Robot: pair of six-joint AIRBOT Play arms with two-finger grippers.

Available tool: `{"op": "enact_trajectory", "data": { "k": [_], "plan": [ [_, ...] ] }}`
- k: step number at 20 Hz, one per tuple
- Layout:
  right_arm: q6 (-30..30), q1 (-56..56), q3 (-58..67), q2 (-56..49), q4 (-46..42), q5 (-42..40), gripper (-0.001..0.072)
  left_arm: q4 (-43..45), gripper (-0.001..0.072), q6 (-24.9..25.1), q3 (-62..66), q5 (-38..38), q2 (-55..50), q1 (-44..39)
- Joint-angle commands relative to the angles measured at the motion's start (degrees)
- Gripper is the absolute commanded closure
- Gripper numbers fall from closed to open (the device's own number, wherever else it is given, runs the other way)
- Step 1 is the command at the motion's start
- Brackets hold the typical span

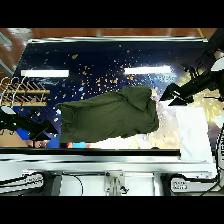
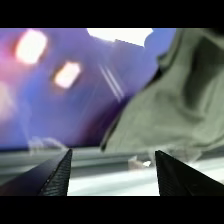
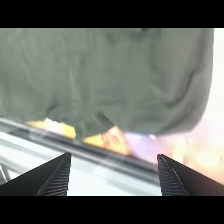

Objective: Fold the shirts.

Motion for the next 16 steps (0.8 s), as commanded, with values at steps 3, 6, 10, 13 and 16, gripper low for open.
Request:
{"op": "enact_trajectory", "data": {
  "k": [3, 6, 10, 13, 16],
  "plan": [
    [-0.4, 0.1, -0.6, 0.1, 0.7, -1.7, 0.0060, -3.7, 0.0113, 3.2, -2.4, 4.1, -2.3, -1.9],
    [-0.4, 0.1, -0.6, 0.1, 0.8, -1.6, 0.0060, -4.7, 0.0113, 3.5, -2.4, 4.1, -4.1, -4.9],
    [0.2, 0.1, -0.6, 0.1, -1.0, 0.1, 0.0060, -5.0, 0.0168, 3.1, -2.4, 4.2, -6.8, -8.5],
    [0.9, 1.5, -2.0, 0.1, -9.8, 1.7, 0.0060, -6.3, 0.0657, 3.4, -2.3, 2.3, -6.3, -8.7],
    [0.4, 4.3, -8.7, 0.1, -12.4, -2.4, 0.0059, -6.2, 0.0674, 5.4, -1.6, -0.5, -4.6, -8.7]
  ]
}}
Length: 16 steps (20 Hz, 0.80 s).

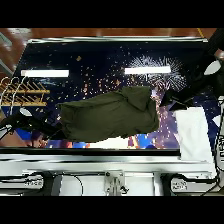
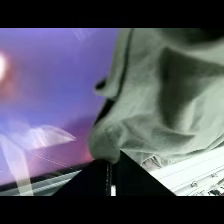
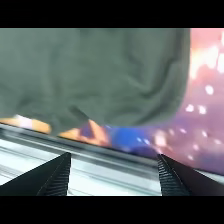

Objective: Fold the shirts.

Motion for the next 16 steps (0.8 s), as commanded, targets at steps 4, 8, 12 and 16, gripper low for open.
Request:
{"op": "enact_trajectory", "data": {
  "k": [4, 8, 12, 16],
  "plan": [
    [1.9, 1.9, -13.3, -1.0, -6.0, -11.6, 0.0060, -0.7, 0.0674, 1.6, 0.4, -3.4, 6.5, -0.3],
    [2.2, 1.4, -15.7, -5.6, -5.8, -13.0, 0.0060, -0.7, 0.0674, 1.6, 0.4, -3.3, 9.9, -0.3],
    [2.2, 1.8, -15.7, -9.3, -1.8, -15.7, 0.0188, -0.7, 0.0674, 1.2, 0.4, -3.4, 10.7, -0.3],
    [3.0, 2.7, -15.7, -11.7, -2.1, -15.8, 0.0185, -1.2, 0.0674, 1.1, 0.6, -3.4, 11.2, -0.3]
  ]
}}
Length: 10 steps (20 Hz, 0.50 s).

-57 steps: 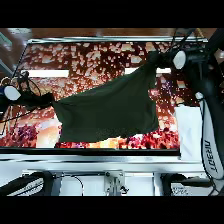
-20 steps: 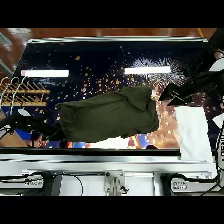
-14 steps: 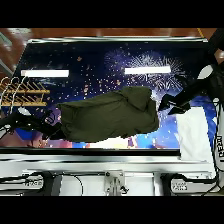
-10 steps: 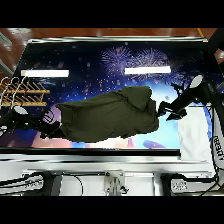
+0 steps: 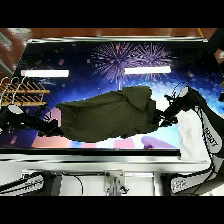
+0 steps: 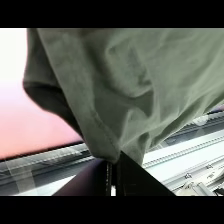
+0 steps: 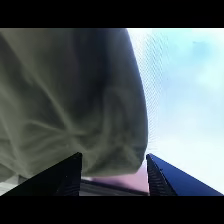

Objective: Fold the shirts.

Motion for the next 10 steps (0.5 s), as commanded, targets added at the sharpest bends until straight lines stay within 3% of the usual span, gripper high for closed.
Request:
{"op": "enact_trajectory", "data": {
  "k": [1, 2, 3, 4, 7, 10],
  "plan": [
    [1.1, 0.5, -0.2, -2.2, 0.8, -1.3, 0.0186, -0.5, 0.0675, -0.2, 0.7, 0.0, 0.8, 0.0],
    [1.4, 0.5, -0.2, -2.3, 0.9, -1.9, 0.0257, -0.5, 0.0674, -0.1, 1.3, 0.1, 1.1, 0.0],
    [1.4, 0.5, -0.2, -2.0, 1.3, -2.2, 0.0578, -0.3, 0.0675, 0.2, 2.1, 0.3, 1.4, 0.0],
    [1.4, 0.5, -0.2, -1.9, 1.4, -2.3, 0.0647, -0.2, 0.0675, 0.2, 2.4, 0.5, 1.5, 0.0],
    [-4.0, 0.4, 2.4, 4.4, 4.7, -3.0, 0.0637, 1.1, 0.0676, 2.5, 9.9, 2.5, 4.6, -0.1],
    [-11.9, 0.4, 13.9, 15.0, 13.2, -4.3, 0.0637, 3.9, 0.0676, 3.7, 26.5, 1.3, 9.7, -0.1]
  ]
}}
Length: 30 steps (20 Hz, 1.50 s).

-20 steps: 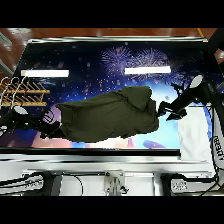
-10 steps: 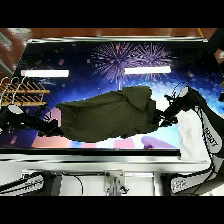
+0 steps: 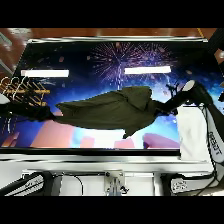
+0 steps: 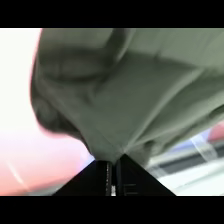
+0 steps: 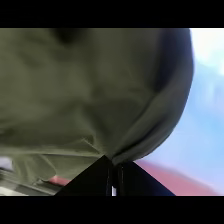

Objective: Fold the shirts.

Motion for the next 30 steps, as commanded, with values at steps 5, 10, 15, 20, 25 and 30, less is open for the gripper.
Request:
{"op": "enact_trajectory", "data": {
  "k": [5, 10, 15, 20, 25, 30],
  "plan": [
    [-10.3, 0.1, 33.4, 28.4, 11.0, -19.8, 0.0637, 2.0, 0.0675, 4.4, 48.5, 13.4, 14.2, 0.0],
    [-7.8, 0.1, 39.0, 46.0, 0.9, -23.1, 0.0637, 2.1, 0.0675, -4.9, 58.1, 16.9, 24.7, 0.0],
    [-4.8, 0.1, 39.0, 53.8, -10.0, -8.5, 0.0637, 7.2, 0.0675, -4.9, 58.1, 6.0, 30.8, 0.0],
    [-4.2, 0.1, 39.0, 51.0, -10.7, 4.2, 0.0637, 10.8, 0.0674, -4.9, 52.8, -7.4, 30.9, 0.0],
    [-2.0, 0.1, 37.0, 36.6, -10.9, 20.1, 0.0637, 11.1, 0.0674, -4.9, 32.0, -9.0, 30.1, 0.0],
    [2.6, 0.1, 26.4, 18.8, -8.3, 10.7, 0.0637, 11.0, 0.0674, -5.2, 11.3, -2.5, 21.1, 0.0]
  ]
}}
